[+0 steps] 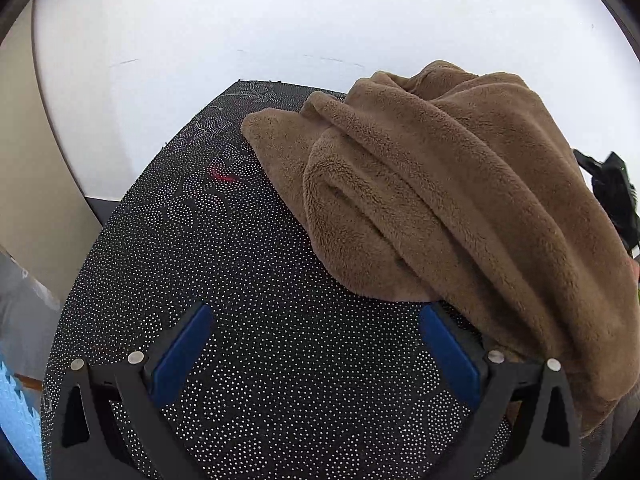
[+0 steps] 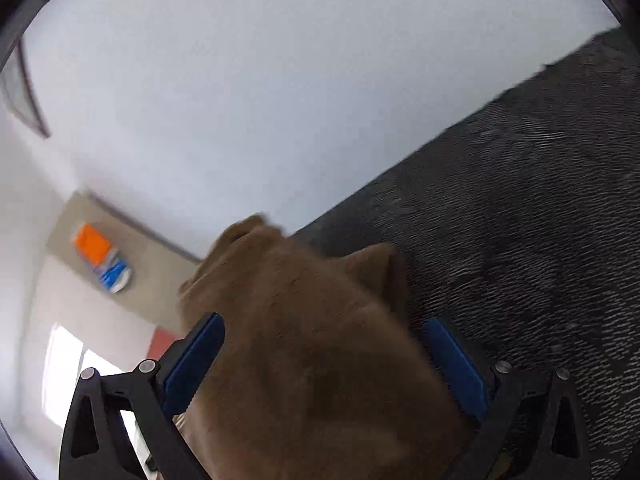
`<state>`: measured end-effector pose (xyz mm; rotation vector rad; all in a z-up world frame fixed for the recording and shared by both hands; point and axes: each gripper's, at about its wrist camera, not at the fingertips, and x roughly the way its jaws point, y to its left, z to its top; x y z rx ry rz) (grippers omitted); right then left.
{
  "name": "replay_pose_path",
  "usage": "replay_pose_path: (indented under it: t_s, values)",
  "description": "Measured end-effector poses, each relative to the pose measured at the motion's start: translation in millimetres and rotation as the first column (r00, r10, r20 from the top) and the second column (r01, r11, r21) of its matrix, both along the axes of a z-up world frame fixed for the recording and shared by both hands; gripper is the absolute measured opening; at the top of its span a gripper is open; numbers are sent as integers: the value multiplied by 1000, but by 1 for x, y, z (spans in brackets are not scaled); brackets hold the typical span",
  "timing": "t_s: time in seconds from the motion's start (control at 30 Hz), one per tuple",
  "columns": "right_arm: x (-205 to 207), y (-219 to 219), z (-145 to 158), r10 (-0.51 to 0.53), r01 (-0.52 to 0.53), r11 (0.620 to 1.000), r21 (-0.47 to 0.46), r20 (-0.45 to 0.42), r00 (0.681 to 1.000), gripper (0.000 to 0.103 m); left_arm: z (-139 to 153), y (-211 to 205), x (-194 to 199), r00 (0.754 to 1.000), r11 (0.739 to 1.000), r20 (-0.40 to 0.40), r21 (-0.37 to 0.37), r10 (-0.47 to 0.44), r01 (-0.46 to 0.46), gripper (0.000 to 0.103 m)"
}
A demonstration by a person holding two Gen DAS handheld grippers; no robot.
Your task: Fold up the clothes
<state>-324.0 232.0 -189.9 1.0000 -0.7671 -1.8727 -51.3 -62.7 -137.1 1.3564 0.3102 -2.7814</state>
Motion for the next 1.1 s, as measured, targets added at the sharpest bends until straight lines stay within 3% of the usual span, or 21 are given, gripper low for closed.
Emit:
replay_pose_path:
  t_s: [0.13, 0.23, 0.4, 0.57, 0.6, 0.67, 0.7, 0.87, 0.97, 1.1]
  values:
    - [33, -15, 22, 144, -144, 990, 3, -101, 984, 103, -1, -1, 1, 1000, 1000, 5, 10, -2, 2, 103]
    - [50, -19, 35, 186, -189, 982, -2, -157, 970, 103, 0, 3, -2, 1000, 1000, 5, 9, -4, 4, 103]
    - [60, -23, 47, 218, -230, 973, -35, -213, 952, 103, 3, 7, 2, 1000, 1000, -3, 5, -13, 13, 103]
    - [51, -38, 41, 193, -185, 981, 57, -205, 960, 103, 5, 8, 4, 1000, 1000, -6, 10, -13, 13, 103]
    - [49, -38, 37, 172, -164, 985, 59, -187, 967, 98, 5, 8, 4, 1000, 1000, -6, 7, -14, 14, 103]
    - [50, -36, 32, 130, -121, 991, 62, -162, 978, 56, 5, 9, 3, 1000, 1000, -6, 1, -14, 14, 103]
    - [52, -34, 30, 108, -99, 993, 64, -152, 982, 23, 6, 9, 6, 1000, 1000, -7, 2, -14, 14, 103]
    - [63, -26, 23, 7, 1, 998, 67, -108, 994, 22, 10, 8, 9, 1000, 1000, -16, 13, -3, 3, 103]
    - [99, -22, 39, 88, -92, 996, -21, -154, 984, 22, 16, 7, 13, 1000, 1000, -26, 15, 4, -3, 103]
    - [165, -37, 57, 252, -247, 968, 52, -231, 940, 22, 27, 3, 17, 999, 1000, -52, 16, 10, -9, 103]
